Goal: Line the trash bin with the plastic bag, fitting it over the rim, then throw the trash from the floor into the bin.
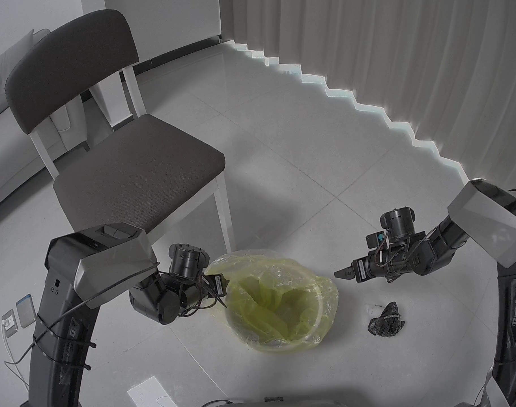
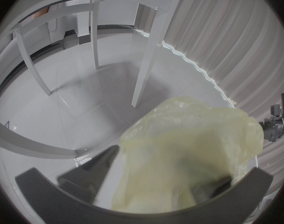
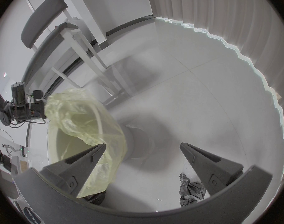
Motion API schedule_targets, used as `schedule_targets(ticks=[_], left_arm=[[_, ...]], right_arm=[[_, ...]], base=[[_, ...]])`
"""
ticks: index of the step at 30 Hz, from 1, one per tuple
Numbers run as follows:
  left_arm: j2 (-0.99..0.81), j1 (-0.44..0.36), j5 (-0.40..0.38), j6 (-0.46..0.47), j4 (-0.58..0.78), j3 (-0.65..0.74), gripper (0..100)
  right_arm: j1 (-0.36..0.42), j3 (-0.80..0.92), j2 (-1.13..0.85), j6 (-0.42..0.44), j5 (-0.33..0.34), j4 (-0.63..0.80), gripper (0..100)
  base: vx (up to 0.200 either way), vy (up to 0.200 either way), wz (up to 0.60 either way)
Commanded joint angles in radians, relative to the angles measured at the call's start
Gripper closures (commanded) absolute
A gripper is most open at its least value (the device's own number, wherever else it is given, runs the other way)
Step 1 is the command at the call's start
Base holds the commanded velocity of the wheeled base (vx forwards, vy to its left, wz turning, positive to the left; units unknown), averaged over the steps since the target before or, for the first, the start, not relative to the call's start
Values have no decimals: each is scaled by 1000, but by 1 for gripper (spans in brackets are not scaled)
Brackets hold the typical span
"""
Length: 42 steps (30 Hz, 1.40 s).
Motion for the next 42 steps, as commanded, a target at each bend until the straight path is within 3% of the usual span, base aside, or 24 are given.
schedule_targets(ticks=[1,9,17,22,26,32,42], left_arm=[[-22,-3,33,0,-13,67,0],[-157,14,37,11,-48,239,0],[-280,12,30,58,-28,251,0],[-266,-34,25,138,-8,216,0],[-186,-48,26,213,-13,144,0],[-84,-52,33,221,6,-5,0],[67,-37,43,219,260,-367,0]], right_arm=[[35,79,-109,2,5,-3,0],[63,111,-87,-6,6,-39,0],[77,99,-24,-2,6,-91,0],[74,102,-4,-2,6,-91,0],[72,117,6,-6,5,-91,0],[71,114,33,-6,3,-92,0],[52,24,92,2,5,-86,0]], base=[[0,0,0],[0,0,0],[0,0,0],[0,0,0],[0,0,0],[0,0,0],[0,0,0]])
